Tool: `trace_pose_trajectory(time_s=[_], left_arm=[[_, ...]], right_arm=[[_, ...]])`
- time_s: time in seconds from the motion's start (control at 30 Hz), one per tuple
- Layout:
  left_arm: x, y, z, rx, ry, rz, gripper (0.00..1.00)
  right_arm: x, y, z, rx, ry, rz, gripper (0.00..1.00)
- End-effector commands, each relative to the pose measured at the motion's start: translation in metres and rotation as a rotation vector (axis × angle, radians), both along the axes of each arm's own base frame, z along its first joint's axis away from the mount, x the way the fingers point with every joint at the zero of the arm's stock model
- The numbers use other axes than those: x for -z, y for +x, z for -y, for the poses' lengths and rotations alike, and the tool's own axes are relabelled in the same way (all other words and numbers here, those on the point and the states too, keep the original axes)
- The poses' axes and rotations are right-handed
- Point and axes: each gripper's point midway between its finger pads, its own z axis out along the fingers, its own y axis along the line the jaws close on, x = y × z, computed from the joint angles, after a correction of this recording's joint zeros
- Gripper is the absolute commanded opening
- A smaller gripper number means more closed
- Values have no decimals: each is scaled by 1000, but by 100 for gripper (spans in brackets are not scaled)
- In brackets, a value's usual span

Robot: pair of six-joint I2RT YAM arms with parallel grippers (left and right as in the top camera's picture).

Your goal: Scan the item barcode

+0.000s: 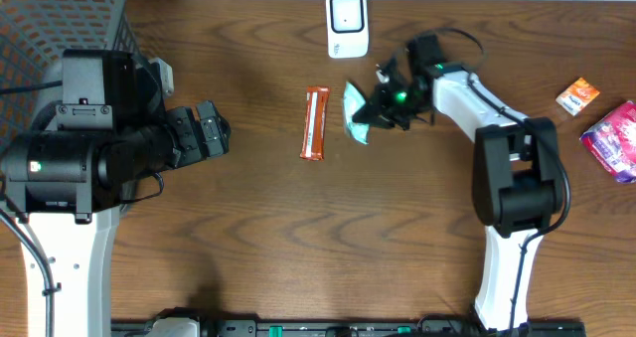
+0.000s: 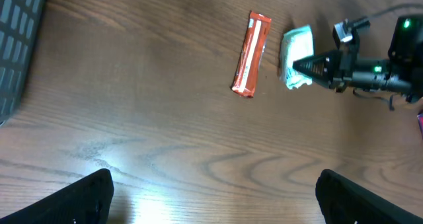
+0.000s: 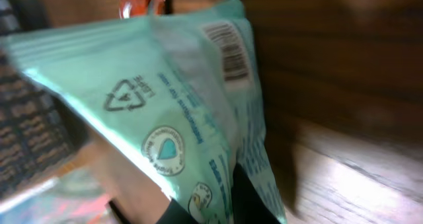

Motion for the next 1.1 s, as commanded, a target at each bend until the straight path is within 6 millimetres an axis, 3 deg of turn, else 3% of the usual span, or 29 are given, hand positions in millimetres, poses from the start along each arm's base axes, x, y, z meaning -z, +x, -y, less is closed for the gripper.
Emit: trace_pose_trajectory(time_s=[0.0, 0.13, 0.27, 0.47, 0.63, 0.77, 0.9, 1.07], left_arm=[[-5, 1, 1, 13, 1, 18, 98], [-5, 1, 1, 13, 1, 18, 98], [-5, 1, 1, 13, 1, 18, 98], [-5, 1, 1, 13, 1, 18, 98], [-5, 1, 1, 13, 1, 18, 98], [-5, 1, 1, 13, 1, 18, 98], [-5, 1, 1, 13, 1, 18, 98], [-5, 1, 1, 13, 1, 18, 98]], right_arm=[[1, -15, 21, 39, 118, -64, 1], [12, -14, 61, 133, 90, -114, 15], [2, -9, 92, 194, 90, -119, 25], [-23, -10, 115, 222, 5, -64, 57], [-50, -7, 115, 213, -65, 30, 80], [-51, -3, 106, 190, -106, 76, 82], [-23, -7, 109, 203, -258, 34, 82], [4, -14, 97, 172, -326, -13, 80]])
